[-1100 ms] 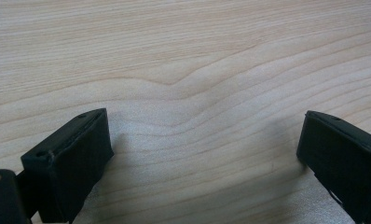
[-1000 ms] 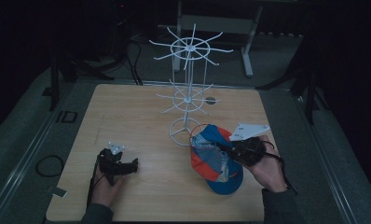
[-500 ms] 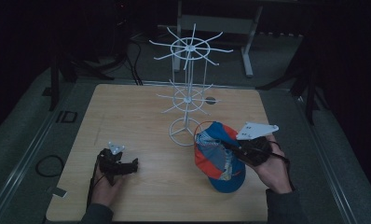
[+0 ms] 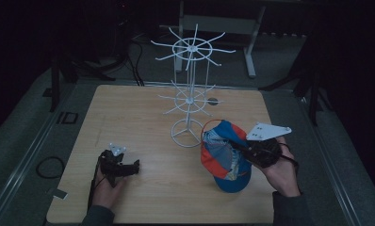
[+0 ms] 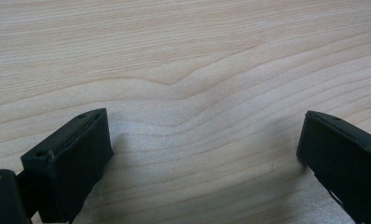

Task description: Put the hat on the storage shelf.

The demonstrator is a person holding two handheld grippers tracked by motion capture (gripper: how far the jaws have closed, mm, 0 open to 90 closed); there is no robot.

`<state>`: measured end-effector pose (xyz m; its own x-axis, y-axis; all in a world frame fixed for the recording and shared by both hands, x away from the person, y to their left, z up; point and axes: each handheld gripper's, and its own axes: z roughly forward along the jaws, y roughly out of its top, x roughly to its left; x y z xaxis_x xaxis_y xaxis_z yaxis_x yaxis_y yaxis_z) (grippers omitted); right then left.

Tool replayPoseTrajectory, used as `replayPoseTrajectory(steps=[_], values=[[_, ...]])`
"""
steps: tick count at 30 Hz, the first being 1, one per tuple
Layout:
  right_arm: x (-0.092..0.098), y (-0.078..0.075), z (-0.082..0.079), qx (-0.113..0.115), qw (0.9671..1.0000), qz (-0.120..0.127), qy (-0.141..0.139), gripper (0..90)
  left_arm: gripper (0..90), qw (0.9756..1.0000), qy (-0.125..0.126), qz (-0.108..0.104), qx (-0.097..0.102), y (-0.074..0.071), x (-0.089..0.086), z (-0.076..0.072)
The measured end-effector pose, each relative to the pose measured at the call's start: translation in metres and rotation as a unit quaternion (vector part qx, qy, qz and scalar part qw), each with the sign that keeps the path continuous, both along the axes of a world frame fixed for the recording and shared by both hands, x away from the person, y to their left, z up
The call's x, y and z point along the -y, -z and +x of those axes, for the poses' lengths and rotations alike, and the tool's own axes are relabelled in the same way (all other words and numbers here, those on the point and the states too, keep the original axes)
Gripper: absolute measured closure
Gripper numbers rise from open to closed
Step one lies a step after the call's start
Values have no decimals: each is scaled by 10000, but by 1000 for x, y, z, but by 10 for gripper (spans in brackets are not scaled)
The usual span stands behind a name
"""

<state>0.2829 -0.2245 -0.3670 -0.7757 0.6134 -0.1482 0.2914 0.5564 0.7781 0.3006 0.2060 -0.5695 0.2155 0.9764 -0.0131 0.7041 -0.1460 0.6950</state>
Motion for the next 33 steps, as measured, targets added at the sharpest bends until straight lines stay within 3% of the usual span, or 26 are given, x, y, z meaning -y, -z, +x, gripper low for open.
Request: replayPoseTrajectory(steps=[33], values=[[9,-29,-3,368,9983,427,124,883,34,10000,2,1,-4,0,0,0]])
